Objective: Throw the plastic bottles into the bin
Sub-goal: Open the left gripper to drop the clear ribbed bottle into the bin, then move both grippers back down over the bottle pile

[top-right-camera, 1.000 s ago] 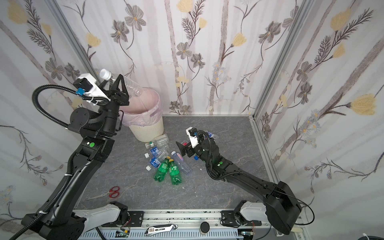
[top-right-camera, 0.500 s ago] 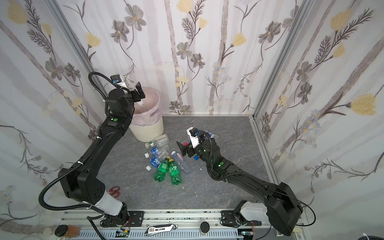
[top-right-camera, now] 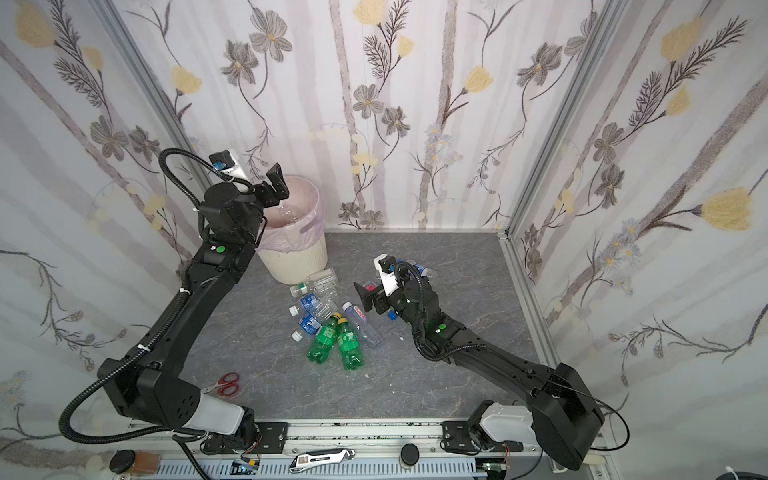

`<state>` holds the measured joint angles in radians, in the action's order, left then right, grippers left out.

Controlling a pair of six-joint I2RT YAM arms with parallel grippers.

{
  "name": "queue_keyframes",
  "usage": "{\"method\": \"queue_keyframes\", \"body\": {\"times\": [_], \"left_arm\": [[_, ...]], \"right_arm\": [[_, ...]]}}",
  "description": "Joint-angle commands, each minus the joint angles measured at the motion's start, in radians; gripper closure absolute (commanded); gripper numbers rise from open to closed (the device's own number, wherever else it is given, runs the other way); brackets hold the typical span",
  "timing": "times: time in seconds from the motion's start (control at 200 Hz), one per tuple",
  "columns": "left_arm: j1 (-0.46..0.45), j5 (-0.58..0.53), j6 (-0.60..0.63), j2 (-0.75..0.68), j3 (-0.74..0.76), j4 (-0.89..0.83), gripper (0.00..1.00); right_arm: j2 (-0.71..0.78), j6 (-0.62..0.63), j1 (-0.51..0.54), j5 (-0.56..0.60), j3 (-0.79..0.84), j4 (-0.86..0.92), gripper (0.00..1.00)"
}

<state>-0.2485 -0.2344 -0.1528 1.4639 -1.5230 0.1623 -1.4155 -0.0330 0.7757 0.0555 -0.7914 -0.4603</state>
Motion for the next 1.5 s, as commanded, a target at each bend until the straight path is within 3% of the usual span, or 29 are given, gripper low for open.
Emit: {"method": "queue_keyframes", "body": {"times": [0.0, 0.135, 0.335, 0.56, 0.899, 1.079, 1.494], "left_arm": [[-0.015, 0.036, -0.06, -0.035, 0.059, 0.035, 0.0], [-0.051, 0.078, -0.133, -0.075, 0.173, 0.046, 0.0], [-0.186, 0.105, -0.179, -0.123, 0.355, 0.059, 0.0], [-0.335, 0.125, -0.188, -0.114, 0.463, 0.079, 0.0], [-0.335, 0.224, -0.424, -0.037, 0.514, 0.106, 0.0], [-0.336, 0.198, -0.427, -0.04, 0.524, 0.107, 0.0], [-0.327, 0.25, -0.481, 0.01, 0.518, 0.106, 0.0]], "right_arm": [[-0.021, -0.01, -0.003, 0.104, -0.015, -0.022, 0.0], [-0.076, -0.038, -0.03, 0.2, -0.073, 0.062, 0.0], [-0.105, -0.124, -0.114, 0.227, -0.1, 0.129, 0.0], [-0.209, -0.246, -0.251, 0.047, -0.152, 0.218, 0.0], [-0.301, -0.202, -0.21, -0.023, -0.12, 0.234, 0.0], [-0.35, -0.163, -0.184, -0.036, -0.14, 0.287, 0.0], [-0.448, -0.159, -0.174, -0.115, -0.2, 0.406, 0.04]]}}
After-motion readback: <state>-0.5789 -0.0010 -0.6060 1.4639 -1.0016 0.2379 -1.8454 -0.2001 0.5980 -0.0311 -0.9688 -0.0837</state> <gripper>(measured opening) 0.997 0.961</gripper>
